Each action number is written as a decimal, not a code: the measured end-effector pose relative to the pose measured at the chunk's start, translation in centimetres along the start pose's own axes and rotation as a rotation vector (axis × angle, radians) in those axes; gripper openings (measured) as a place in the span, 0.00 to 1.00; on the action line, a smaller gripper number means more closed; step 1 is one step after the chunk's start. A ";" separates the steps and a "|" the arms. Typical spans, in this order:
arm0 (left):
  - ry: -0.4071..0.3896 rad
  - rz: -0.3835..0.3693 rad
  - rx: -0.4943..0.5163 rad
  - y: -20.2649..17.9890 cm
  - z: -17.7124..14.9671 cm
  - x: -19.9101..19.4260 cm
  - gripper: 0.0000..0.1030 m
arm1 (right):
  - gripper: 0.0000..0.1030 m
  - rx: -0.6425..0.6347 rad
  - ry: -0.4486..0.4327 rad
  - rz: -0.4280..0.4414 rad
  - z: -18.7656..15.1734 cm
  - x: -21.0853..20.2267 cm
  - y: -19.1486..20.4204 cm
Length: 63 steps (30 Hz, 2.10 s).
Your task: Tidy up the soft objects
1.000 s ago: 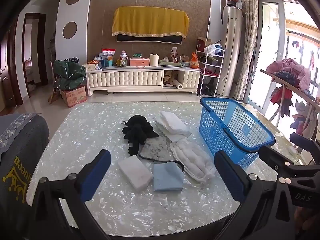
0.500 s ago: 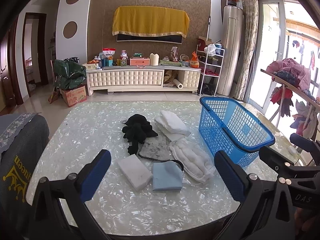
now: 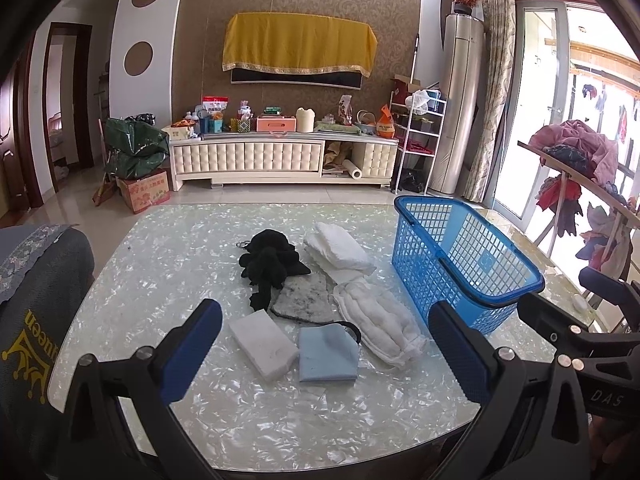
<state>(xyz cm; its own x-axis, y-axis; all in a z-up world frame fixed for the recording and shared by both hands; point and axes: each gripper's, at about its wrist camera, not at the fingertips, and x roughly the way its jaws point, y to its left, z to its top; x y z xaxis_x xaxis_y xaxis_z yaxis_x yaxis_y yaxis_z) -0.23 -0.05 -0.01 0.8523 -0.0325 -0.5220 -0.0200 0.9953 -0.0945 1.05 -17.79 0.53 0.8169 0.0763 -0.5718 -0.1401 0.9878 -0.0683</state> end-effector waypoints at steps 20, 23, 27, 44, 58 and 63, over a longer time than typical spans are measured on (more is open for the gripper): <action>-0.006 0.002 0.001 0.1 0.2 -0.6 1.00 | 1.00 -0.010 -0.012 -0.002 0.0 -0.2 0.2; -0.014 0.004 0.008 0.1 0.2 -0.8 1.00 | 1.00 -0.009 -0.012 -0.002 0.0 -0.2 0.2; -0.012 0.006 0.005 0.0 0.4 -1.0 1.00 | 1.00 -0.011 -0.020 -0.003 -0.1 -0.3 0.3; 0.044 0.028 -0.005 -0.1 4.0 1.3 1.00 | 1.00 -0.024 -0.005 0.000 2.6 1.5 0.3; 0.278 0.055 -0.015 2.5 6.1 10.8 1.00 | 1.00 0.012 0.151 -0.048 5.4 8.8 -4.1; 0.388 -0.010 -0.001 3.8 6.9 13.2 1.00 | 1.00 0.000 0.204 0.002 5.7 10.4 -3.9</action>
<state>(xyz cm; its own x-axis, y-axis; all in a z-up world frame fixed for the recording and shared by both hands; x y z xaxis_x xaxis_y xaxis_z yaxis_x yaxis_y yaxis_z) 14.60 3.88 -1.41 0.5914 -0.0746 -0.8030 -0.0134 0.9947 -0.1023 13.31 -20.08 -0.46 0.6866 0.0493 -0.7254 -0.1419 0.9876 -0.0673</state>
